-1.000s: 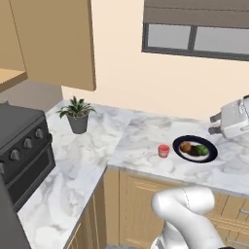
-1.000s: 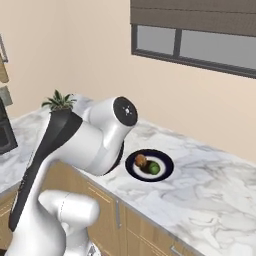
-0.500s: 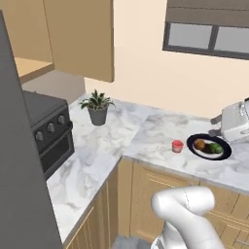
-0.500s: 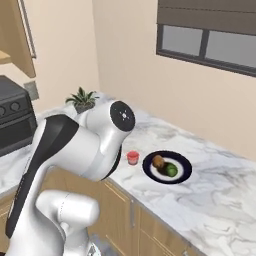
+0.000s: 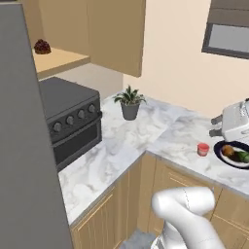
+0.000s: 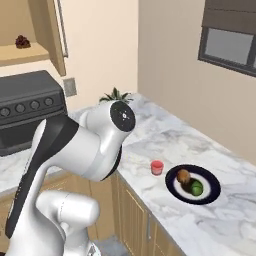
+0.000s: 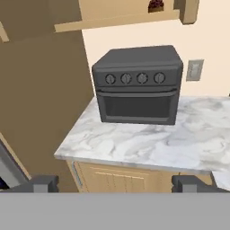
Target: Pick the avocado and bread from the counter and place them on the plate. Then pick the jam from the cabinet and place it next to the plate. Lastly close the cabinet door.
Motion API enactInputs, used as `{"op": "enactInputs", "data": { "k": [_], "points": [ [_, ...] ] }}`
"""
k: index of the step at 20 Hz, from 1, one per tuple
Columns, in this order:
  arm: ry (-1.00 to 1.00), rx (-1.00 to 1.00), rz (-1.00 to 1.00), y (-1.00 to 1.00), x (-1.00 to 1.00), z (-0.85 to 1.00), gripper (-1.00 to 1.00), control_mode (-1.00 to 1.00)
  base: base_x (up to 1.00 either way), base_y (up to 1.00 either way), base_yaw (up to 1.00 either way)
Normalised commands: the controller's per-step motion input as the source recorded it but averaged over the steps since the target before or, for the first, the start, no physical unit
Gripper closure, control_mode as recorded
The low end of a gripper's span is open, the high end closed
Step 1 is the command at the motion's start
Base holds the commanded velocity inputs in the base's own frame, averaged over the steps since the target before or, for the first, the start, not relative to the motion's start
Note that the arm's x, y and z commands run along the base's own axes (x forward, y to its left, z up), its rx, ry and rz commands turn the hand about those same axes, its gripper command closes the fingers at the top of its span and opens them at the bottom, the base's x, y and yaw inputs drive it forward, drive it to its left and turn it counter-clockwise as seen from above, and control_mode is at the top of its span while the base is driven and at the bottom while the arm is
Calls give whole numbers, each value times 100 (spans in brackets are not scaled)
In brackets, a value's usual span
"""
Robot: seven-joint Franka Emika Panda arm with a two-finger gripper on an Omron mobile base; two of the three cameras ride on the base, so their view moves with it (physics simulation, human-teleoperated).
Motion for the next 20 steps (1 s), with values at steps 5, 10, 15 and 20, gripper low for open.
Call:
{"op": "enactInputs", "data": {
  "k": [5, 10, 15, 20],
  "points": [
    [0, 0, 0, 0, 0, 0, -100, 100, 0, 0, 46],
    [0, 0, 0, 0, 0, 0, -100, 100, 6, -7, 37],
    [0, 0, 0, 0, 0, 0, -100, 100, 10, -6, 35],
    [0, 0, 0, 0, 0, 0, -100, 100, 1, -15, 37]
  ]
}}
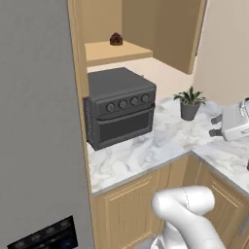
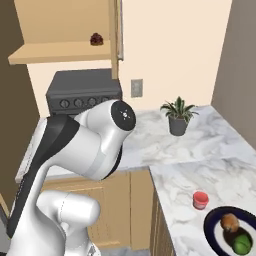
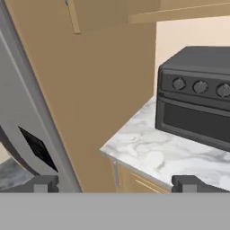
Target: Pick the avocado and bread from the counter and place them on the plate. Then pick the jam from the cabinet and place it next to the plate. Lastly close the cabinet door.
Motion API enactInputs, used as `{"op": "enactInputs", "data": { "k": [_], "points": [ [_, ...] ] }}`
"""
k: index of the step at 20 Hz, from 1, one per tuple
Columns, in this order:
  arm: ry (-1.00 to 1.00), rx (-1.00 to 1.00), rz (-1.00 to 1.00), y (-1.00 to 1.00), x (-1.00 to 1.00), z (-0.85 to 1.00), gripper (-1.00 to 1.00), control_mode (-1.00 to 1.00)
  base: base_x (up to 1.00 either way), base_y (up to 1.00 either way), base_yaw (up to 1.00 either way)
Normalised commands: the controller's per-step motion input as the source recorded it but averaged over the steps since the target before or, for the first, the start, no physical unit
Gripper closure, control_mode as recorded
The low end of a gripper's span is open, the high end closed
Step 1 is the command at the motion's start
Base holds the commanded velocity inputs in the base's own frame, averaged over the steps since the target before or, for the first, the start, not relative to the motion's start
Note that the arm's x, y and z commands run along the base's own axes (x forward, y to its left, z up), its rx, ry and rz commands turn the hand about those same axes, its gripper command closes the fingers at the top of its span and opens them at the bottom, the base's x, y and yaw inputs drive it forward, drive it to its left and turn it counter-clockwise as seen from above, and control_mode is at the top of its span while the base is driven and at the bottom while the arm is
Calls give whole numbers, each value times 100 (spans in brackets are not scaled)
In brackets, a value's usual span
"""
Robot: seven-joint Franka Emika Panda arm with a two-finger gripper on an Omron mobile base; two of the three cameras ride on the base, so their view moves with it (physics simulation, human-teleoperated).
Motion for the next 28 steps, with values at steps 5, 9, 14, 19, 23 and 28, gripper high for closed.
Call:
{"op": "enactInputs", "data": {
  "k": [5, 9, 14, 19, 23, 28],
  "points": [
    [0, 0, 0, 0, 0, 0, -100, 100, 0, -13, 20],
    [0, 0, 0, 0, 0, 0, -100, 100, 29, -43, 3],
    [0, 0, 0, 0, 0, 0, -100, 100, 54, -69, 7],
    [0, 0, 0, 0, 0, 0, -100, 100, 84, -12, 8],
    [0, 0, 0, 0, 0, 0, -100, 100, 89, 8, 3],
    [0, 0, 0, 0, 0, 0, -100, 100, 94, 14, 3]
  ]
}}
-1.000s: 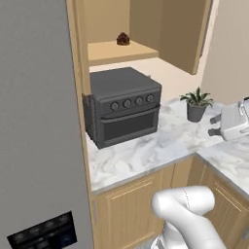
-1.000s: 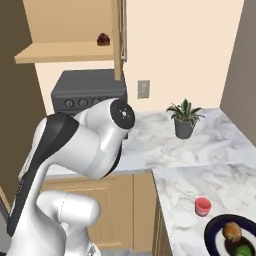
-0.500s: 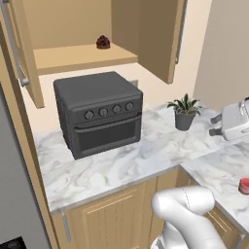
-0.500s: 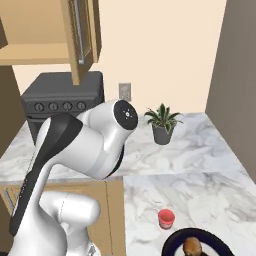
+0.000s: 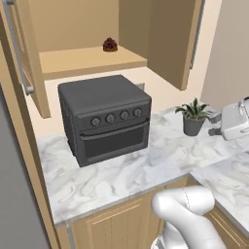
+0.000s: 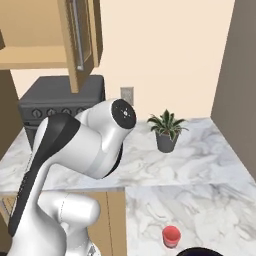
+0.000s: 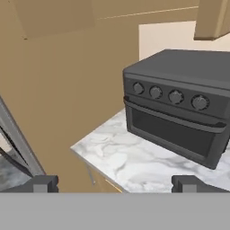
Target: Pick the avocado and bread from the counter and place them on the plate. Then pick the jam from the cabinet and place it next to the plate. Lastly close the cabinet door.
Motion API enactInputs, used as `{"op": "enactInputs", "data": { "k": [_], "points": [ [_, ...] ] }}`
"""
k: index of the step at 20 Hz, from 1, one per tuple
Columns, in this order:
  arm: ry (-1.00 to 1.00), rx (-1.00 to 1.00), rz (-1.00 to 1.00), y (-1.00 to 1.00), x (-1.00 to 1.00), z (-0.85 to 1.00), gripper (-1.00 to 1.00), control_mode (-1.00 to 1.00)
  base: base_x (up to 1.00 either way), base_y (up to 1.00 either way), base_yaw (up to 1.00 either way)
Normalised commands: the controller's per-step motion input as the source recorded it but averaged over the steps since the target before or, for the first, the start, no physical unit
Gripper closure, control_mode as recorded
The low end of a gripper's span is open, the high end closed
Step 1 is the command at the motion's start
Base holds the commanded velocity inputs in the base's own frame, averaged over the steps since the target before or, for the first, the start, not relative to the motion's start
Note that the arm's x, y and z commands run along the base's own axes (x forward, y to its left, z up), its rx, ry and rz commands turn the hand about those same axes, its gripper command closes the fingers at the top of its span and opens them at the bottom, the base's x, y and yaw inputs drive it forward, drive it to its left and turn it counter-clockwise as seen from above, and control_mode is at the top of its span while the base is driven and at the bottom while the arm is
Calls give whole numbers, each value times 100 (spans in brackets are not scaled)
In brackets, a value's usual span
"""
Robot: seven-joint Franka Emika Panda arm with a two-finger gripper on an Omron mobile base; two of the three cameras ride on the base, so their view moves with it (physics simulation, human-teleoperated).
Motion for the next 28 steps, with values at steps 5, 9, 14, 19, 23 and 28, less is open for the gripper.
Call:
{"op": "enactInputs", "data": {
  "k": [5, 9, 14, 19, 23, 28],
  "points": [
    [0, 0, 0, 0, 0, 0, -100, 100, 78, 3, 4],
    [0, 0, 0, 0, 0, 0, -100, 100, 87, 3, 3],
    [0, 0, 0, 0, 0, 0, -100, 100, 35, 0, 4],
    [-15, 13, 0, -5, 3, 23, -100, -100, 0, 0, 0],
    [-19, 23, 2, -4, 17, 45, -100, -100, 0, 0, 0],
    [-12, 20, 4, 0, 27, 37, -100, -100, 0, 0, 0]
  ]
}}
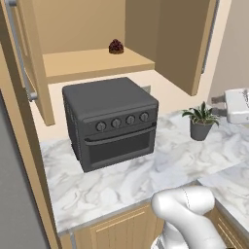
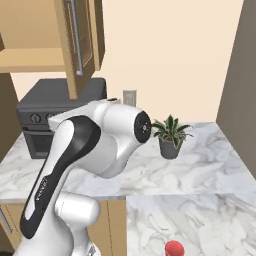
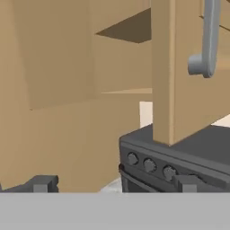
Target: Pick the avocado and bread from the counter and place them on the plate. Then pick the jam from the cabinet and place it next to the plate. Lastly close the cabinet door.
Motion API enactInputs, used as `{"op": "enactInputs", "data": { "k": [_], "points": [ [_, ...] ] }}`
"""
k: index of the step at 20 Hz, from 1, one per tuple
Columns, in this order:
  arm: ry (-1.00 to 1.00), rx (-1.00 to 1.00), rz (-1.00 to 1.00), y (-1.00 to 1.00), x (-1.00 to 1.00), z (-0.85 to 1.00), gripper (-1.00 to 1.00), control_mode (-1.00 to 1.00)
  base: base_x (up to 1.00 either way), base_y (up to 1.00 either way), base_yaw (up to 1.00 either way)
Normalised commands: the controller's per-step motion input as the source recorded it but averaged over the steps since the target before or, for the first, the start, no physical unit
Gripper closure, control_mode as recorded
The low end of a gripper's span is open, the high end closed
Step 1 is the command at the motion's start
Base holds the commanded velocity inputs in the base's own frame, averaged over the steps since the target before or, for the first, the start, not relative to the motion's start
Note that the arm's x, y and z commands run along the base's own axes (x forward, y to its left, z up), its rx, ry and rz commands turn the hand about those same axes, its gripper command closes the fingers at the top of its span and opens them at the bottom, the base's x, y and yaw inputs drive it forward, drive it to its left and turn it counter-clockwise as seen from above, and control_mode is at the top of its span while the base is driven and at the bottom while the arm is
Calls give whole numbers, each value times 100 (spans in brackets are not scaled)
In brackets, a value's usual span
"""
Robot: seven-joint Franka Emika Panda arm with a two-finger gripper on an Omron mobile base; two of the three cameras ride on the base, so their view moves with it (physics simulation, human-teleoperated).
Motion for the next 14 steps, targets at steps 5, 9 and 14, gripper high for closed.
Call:
{"op": "enactInputs", "data": {
  "k": [5, 9, 14],
  "points": [
    [-3, 16, 8, 0, 34, 19, -100, -100, 0, 0, 0],
    [-3, 13, 3, 0, 42, 21, -100, -100, 0, 0, 0],
    [0, 12, 3, 10, 57, 15, -100, -100, 0, 0, 0]
  ]
}}
